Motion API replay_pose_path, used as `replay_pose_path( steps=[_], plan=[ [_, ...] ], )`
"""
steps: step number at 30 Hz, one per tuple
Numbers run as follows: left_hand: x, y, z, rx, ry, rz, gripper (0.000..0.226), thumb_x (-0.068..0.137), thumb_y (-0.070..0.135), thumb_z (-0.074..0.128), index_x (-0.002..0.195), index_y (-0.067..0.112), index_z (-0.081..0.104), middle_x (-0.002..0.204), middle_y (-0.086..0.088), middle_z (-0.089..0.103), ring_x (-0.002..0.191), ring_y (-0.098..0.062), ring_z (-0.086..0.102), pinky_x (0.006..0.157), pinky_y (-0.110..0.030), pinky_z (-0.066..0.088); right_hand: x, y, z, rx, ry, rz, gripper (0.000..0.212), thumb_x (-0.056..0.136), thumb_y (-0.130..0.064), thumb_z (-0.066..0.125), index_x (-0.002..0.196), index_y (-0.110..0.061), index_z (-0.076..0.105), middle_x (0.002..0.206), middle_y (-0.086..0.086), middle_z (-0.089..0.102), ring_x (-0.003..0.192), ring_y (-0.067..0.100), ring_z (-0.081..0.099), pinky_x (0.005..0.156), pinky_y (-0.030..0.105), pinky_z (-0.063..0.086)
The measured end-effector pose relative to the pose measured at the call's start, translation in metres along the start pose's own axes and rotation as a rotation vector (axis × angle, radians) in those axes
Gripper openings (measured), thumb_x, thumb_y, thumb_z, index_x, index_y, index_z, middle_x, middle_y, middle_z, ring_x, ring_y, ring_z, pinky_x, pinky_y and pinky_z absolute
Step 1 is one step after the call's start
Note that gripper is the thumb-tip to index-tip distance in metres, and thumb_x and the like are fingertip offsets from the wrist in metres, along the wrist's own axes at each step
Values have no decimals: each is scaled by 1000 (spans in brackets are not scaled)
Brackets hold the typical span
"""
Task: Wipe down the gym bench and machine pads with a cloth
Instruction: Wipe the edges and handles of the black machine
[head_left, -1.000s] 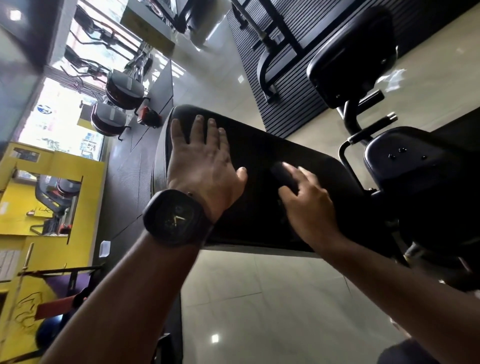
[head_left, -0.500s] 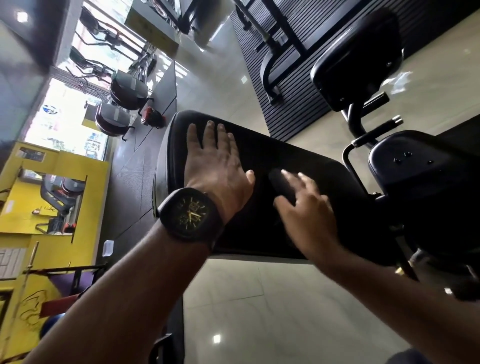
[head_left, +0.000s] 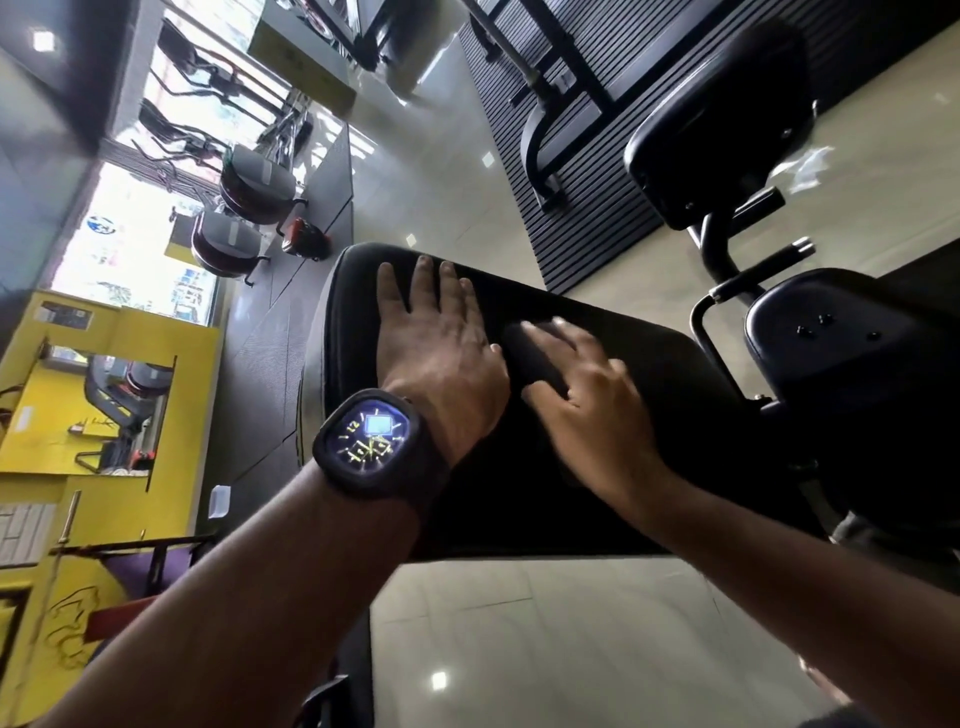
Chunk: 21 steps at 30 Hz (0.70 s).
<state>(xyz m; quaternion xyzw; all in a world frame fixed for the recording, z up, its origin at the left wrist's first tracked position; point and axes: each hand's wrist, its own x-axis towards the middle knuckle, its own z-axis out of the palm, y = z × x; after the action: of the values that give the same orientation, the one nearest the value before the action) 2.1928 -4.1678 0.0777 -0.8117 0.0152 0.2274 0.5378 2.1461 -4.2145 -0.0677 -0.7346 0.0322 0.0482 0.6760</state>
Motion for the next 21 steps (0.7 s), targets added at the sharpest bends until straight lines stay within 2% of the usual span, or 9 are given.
replay_pose_path(
  steps=[2,4,6,8,10,14,17,21],
  plan=[
    [1,0,0,11,3,0,66,105,33,12,160,3,-9,169,-14,-13,155,-33,-16,118,-60,-15,15,-14,-1,39,-9,-123,59,89,-38,49,147,-45,46,159,-13,36,133,25,45,105,31,35],
    [4,0,1,-2,16,-3,65,105,31,11,160,2,-8,169,-15,-11,155,-32,-15,118,-59,-15,46,-15,1,54,-40,-163,58,87,-39,46,145,-46,48,157,-11,41,135,26,47,110,39,39],
    [4,0,0,-8,16,-4,64,107,34,11,160,2,-7,169,-15,-11,156,-32,-14,119,-60,-15,72,-8,0,56,-47,-91,54,93,-37,50,146,-46,45,156,-8,42,135,27,47,110,43,40],
    [5,1,-2,2,4,2,65,107,36,11,160,3,-8,169,-16,-13,155,-33,-14,118,-61,-14,78,2,2,15,-40,22,54,97,-38,51,150,-44,41,159,-5,37,137,30,44,109,42,37],
    [6,3,-3,19,1,7,65,108,37,11,159,3,-8,168,-17,-13,155,-35,-15,118,-62,-13,65,4,6,-33,-40,60,56,97,-39,51,152,-44,39,161,-5,34,138,31,41,109,40,35],
    [11,4,-2,21,6,9,64,106,35,9,159,1,-6,168,-19,-12,155,-37,-15,117,-65,-13,55,-8,4,141,-16,-117,54,89,-40,53,143,-46,52,154,-16,43,136,19,44,113,38,36],
    [12,4,-1,5,18,2,67,107,41,11,160,2,-6,168,-19,-11,155,-38,-14,117,-66,-13,85,-4,4,94,-73,-183,56,86,-44,50,142,-49,49,151,-14,47,133,19,50,111,44,42],
    [12,6,-2,-7,18,5,71,107,46,14,160,4,-6,168,-19,-11,155,-38,-13,117,-66,-13,100,14,2,45,-39,93,57,91,-45,50,147,-45,45,153,-3,44,134,32,46,111,43,37]
  ],
)
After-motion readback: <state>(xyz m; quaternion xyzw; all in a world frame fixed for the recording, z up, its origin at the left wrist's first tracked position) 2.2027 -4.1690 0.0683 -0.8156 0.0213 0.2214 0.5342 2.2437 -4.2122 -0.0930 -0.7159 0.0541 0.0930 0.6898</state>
